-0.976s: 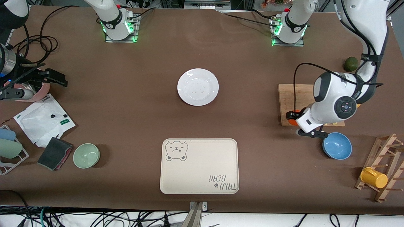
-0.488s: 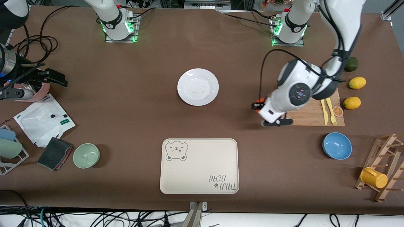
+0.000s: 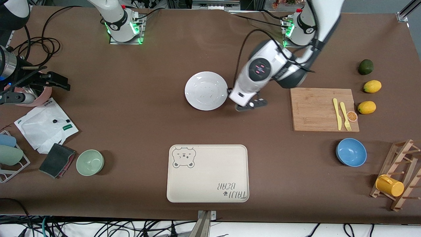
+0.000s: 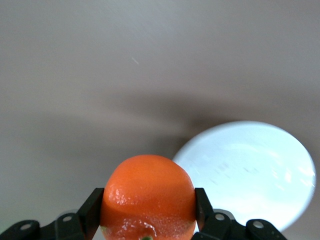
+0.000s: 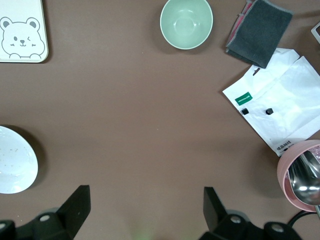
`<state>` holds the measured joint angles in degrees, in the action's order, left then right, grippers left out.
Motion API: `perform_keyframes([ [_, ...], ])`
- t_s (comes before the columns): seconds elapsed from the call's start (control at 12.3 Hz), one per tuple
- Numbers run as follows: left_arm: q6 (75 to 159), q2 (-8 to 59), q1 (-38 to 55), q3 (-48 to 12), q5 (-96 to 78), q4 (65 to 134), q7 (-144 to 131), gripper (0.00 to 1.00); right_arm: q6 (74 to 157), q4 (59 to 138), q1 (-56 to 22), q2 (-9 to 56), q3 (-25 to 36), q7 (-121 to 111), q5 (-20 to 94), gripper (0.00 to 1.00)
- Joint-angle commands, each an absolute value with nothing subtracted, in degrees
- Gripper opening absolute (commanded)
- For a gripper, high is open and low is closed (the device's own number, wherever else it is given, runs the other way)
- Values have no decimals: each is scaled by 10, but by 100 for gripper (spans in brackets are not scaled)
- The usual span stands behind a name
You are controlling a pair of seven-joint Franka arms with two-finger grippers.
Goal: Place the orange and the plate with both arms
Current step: 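Lift the orange with the left gripper and carry it over the plate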
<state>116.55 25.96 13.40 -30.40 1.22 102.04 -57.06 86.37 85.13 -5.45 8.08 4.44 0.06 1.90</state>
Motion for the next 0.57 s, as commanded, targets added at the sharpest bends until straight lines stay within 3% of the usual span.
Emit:
perform_keyframes([
  [0.0,1179,308,194,-299,19,965,-656,34,867,865,-53,68,47,4,27,100],
  [0.24,1271,351,234,-296,25,953,-733,34,867,865,-53,68,47,4,27,100],
  [0.49,1304,382,264,-284,38,953,-744,34,867,866,-53,68,47,4,27,100],
])
